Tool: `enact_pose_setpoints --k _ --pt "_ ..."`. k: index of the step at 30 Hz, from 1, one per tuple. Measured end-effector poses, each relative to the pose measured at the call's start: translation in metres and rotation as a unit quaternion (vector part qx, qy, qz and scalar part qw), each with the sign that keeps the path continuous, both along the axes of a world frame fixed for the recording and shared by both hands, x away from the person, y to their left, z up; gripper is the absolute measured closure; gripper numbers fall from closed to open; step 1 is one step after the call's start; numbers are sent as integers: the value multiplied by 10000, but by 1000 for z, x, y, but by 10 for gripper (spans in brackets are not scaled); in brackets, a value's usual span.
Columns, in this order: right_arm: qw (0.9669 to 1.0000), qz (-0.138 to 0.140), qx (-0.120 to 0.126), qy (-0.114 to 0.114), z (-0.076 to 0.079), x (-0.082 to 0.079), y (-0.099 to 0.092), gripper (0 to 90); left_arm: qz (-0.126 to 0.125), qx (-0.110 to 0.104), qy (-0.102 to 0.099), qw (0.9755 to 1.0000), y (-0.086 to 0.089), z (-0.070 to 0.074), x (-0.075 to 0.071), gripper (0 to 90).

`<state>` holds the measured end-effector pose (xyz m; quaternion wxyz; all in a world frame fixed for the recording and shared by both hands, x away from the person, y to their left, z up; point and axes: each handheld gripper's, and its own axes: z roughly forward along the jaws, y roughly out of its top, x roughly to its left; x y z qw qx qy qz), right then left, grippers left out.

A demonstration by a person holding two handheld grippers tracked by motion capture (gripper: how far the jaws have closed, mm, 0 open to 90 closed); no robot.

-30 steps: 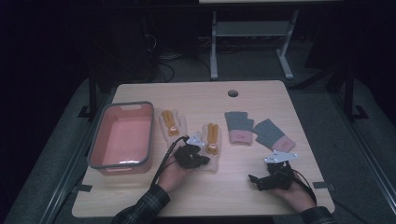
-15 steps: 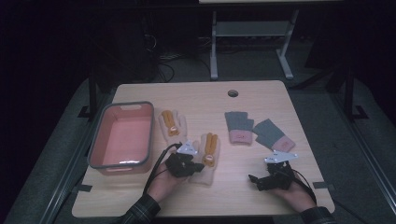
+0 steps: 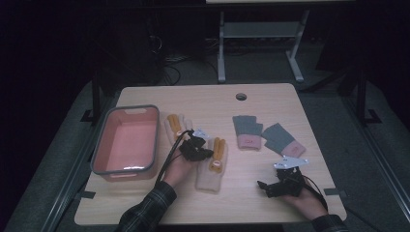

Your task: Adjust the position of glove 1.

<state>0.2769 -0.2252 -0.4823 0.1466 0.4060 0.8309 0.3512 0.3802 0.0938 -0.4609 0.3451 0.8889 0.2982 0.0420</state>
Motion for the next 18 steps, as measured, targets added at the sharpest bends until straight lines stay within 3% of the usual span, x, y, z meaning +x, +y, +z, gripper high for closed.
enact_pose_setpoints --k 8,18 --pt "10000 6 1 0 0 0 0 23 -300 -26 -18 9995 -18 -1 -8 896" --pt "10000 9 -4 5 0 0 0 23 -661 -237 75 9975 -45 -2 -21 896"
